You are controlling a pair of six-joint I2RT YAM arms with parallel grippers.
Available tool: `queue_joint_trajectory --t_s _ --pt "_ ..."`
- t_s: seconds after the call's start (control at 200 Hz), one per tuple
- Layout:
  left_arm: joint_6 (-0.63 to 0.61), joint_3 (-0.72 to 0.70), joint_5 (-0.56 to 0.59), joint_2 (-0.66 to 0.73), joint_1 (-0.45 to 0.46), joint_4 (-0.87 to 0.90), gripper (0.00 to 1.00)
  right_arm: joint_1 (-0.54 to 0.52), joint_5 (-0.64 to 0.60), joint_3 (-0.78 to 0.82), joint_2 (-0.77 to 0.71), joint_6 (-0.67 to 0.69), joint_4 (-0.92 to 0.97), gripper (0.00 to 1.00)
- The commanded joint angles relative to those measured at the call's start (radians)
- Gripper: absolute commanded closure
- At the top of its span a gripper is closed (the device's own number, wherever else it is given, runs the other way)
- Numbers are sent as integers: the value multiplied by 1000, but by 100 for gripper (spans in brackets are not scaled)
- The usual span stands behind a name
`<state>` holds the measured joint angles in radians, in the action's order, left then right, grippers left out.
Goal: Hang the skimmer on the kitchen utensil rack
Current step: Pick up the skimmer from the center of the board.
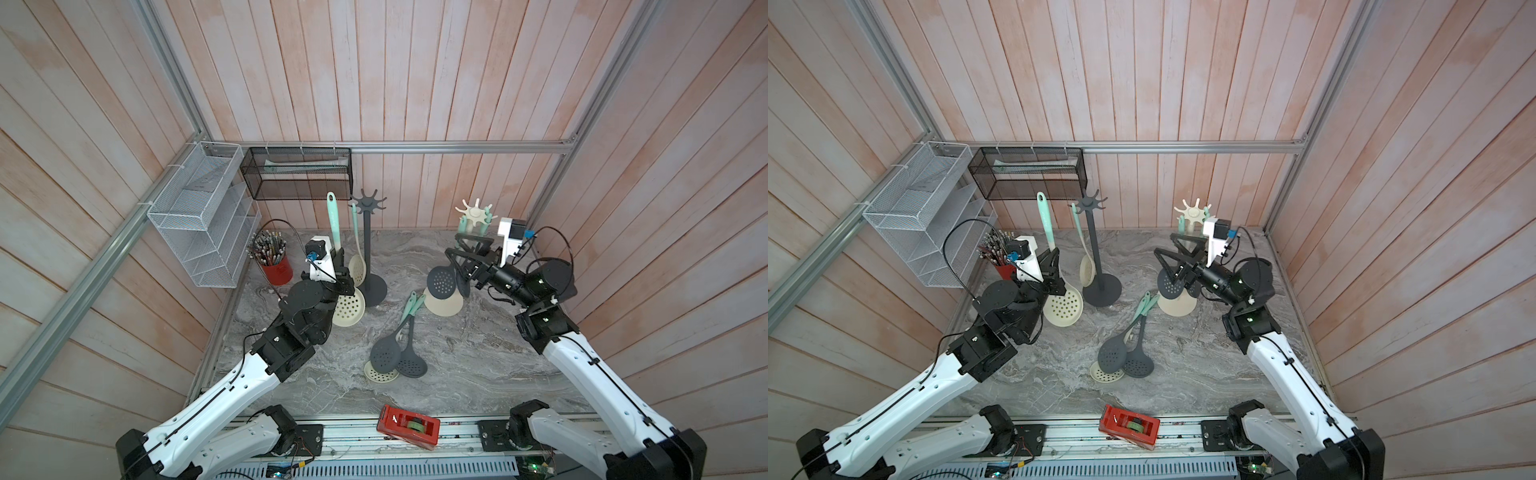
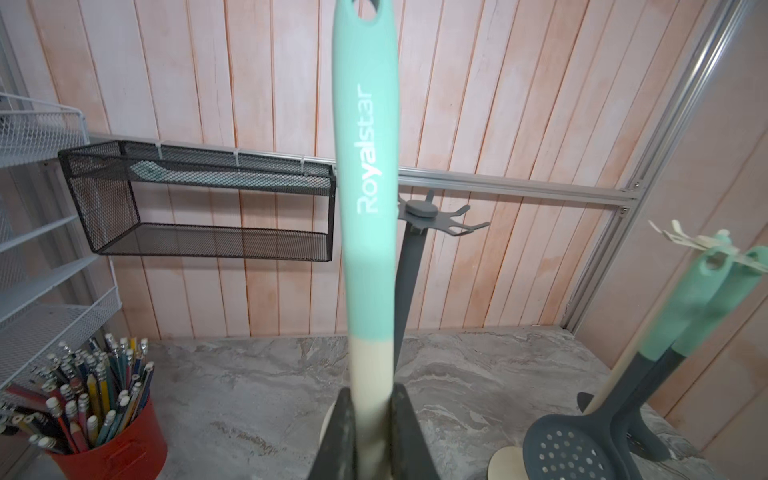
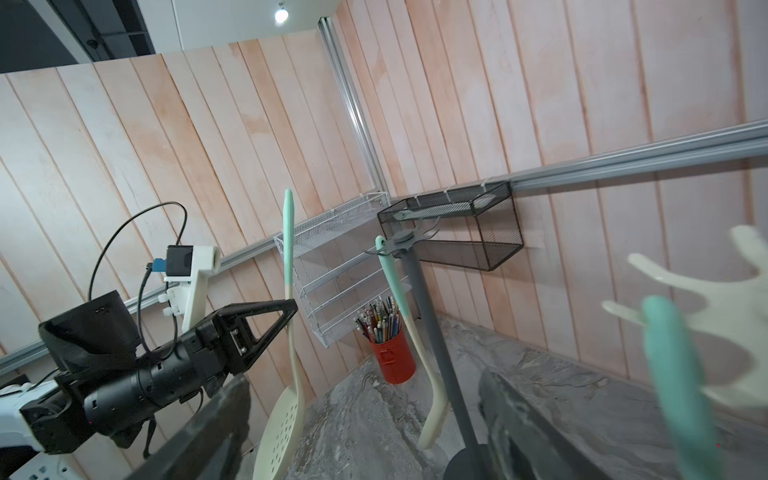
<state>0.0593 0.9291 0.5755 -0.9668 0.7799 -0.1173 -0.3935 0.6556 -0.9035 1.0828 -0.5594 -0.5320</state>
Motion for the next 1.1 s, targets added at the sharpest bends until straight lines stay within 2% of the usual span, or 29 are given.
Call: queue_joint_trajectory --t_s 0.0,0.185,0.5,0.79,1.095 --pt "-82 -30 60 -4 48 -134 100 -54 21 -44 61 19 -34 13" --pt "-38 -64 58 -21 105 -157 100 -119 -23 -76 130 75 13 13" --pt "11 -25 37 -48 114 -142 100 -242 -117 -99 226 149 78 11" --pt "93 5 25 -47 117 -101 100 -319 -187 -109 304 147 47 11" --pt "119 19 -8 -59 117 -84 100 -350 -112 -79 332 98 -88 15"
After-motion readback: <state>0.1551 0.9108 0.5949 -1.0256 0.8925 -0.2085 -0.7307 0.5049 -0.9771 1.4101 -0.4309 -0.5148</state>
